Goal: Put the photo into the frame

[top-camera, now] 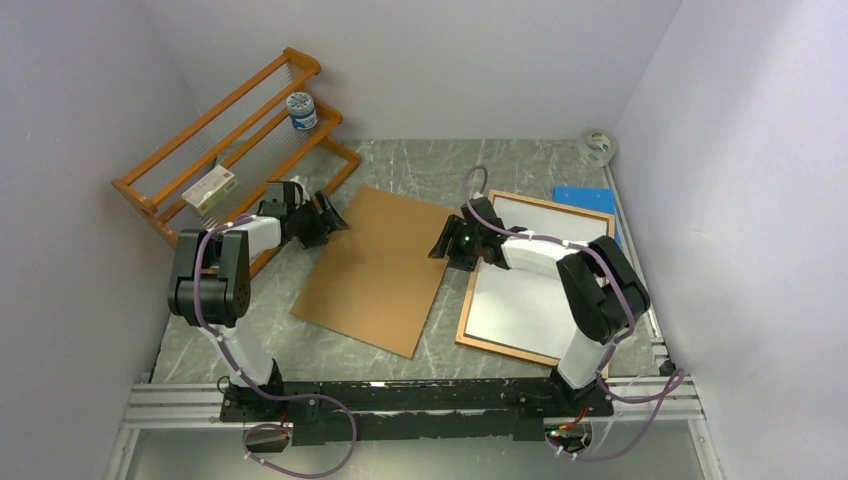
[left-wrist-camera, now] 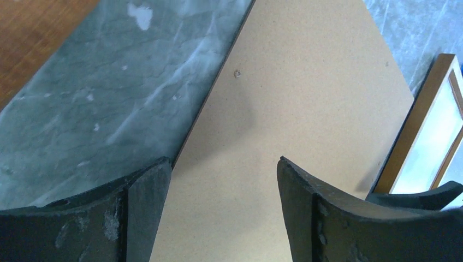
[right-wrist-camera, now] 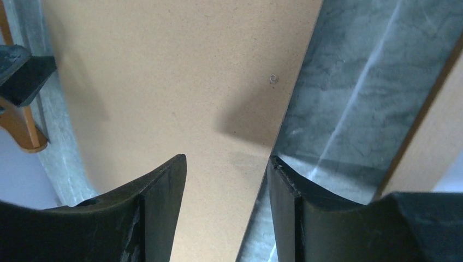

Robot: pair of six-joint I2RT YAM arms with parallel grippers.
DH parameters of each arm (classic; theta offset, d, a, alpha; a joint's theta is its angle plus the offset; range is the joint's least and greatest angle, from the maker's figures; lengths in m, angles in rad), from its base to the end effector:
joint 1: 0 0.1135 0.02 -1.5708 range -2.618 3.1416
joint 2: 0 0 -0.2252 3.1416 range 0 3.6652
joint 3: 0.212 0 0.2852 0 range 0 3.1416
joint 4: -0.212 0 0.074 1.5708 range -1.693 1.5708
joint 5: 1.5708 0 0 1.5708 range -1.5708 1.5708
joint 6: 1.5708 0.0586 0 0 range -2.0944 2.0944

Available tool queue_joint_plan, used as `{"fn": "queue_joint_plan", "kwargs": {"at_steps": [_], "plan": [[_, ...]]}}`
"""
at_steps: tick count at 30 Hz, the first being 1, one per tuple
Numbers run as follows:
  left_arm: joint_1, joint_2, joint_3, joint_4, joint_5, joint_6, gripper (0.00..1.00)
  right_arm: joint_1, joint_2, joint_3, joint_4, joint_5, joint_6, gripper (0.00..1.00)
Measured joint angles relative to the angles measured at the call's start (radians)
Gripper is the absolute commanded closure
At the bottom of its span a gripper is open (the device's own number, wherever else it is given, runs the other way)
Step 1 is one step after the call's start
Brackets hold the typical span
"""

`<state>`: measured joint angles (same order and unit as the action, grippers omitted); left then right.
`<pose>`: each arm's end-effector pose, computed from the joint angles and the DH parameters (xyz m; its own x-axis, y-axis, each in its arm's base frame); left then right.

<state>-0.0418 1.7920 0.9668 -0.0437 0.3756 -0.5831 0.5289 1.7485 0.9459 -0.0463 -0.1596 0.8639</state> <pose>0.3844 -0.0376 0.0709 -0.7886 -0.4797 -0.3847 -0.1901 0.7852 -0.5893 0.3267 0.2017 0.0774 -0.8686 0.3619 -0.3385 0.1103 0.8072 0.5799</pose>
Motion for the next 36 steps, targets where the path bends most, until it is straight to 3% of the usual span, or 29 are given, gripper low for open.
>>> {"fn": "queue_joint_plan", "kwargs": {"at_steps": [9, 18, 28, 36], "plan": [[-0.047, 0.019, -0.031, 0.133, 0.002, 0.0, 0.22, -0.034, -0.13, -0.067, 0.002, -0.005, 0.019, 0.43], [-0.103, 0.017, -0.004, 0.105, -0.05, 0.034, 0.23, -0.043, -0.148, -0.092, -0.009, 0.018, 0.027, 0.45], [-0.245, 0.054, 0.031, 0.139, -0.079, 0.034, 0.24, -0.086, -0.351, -0.106, -0.142, 0.182, 0.002, 0.44], [-0.349, 0.076, 0.047, 0.157, -0.061, -0.01, 0.25, -0.143, -0.416, -0.135, -0.244, 0.329, -0.023, 0.44]]}}
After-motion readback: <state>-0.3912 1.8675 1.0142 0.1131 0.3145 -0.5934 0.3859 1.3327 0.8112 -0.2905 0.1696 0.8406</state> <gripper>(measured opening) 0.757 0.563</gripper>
